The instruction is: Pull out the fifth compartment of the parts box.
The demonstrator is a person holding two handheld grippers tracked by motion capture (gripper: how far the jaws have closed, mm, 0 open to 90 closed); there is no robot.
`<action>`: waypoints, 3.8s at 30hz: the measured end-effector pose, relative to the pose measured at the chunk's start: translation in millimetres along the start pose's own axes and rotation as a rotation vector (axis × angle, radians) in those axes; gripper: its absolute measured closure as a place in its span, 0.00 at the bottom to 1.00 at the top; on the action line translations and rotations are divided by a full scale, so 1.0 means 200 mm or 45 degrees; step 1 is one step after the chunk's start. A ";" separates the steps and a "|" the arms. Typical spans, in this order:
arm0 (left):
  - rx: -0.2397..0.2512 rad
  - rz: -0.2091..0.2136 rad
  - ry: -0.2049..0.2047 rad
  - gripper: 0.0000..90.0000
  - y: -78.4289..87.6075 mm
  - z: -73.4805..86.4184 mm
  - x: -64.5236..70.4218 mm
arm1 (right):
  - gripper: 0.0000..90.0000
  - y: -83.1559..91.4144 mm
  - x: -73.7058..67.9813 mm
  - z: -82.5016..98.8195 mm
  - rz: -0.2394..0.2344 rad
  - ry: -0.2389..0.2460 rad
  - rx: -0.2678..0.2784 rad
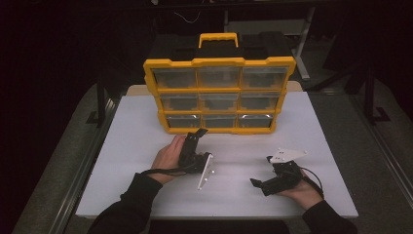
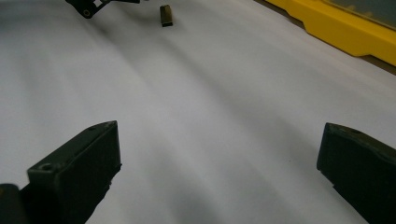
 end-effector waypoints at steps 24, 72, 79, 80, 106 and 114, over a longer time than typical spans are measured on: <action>-0.035 -0.060 -0.139 0.00 0.01 0.02 -0.02 | 0.00 0.00 0.00 0.00 0.002 -0.003 -0.003; 0.007 -0.135 -0.160 0.00 -0.06 -0.06 -0.20 | 0.00 0.00 0.00 -0.01 -0.006 0.003 0.005; 0.022 -0.143 -0.178 0.00 -0.07 -0.09 -0.23 | 0.00 0.00 -0.01 -0.01 -0.007 0.001 0.007; 0.022 -0.144 -0.173 0.00 -0.07 -0.09 -0.23 | 0.00 0.00 0.00 -0.01 -0.007 0.000 0.007; -0.006 -0.207 -0.187 0.00 -0.13 -0.11 -0.41 | 0.00 0.00 0.00 -0.01 -0.007 -0.006 0.012; -0.009 -0.228 -0.186 0.02 -0.15 -0.10 -0.46 | 0.00 0.00 0.00 -0.01 -0.004 -0.009 0.014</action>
Point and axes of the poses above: each handheld gripper's, and its own axes: y roughly backward along the jaws, z roughly out of its underside, x roughly to its right, the point moved 10 cm from there along -y, roughly forward along the jaws
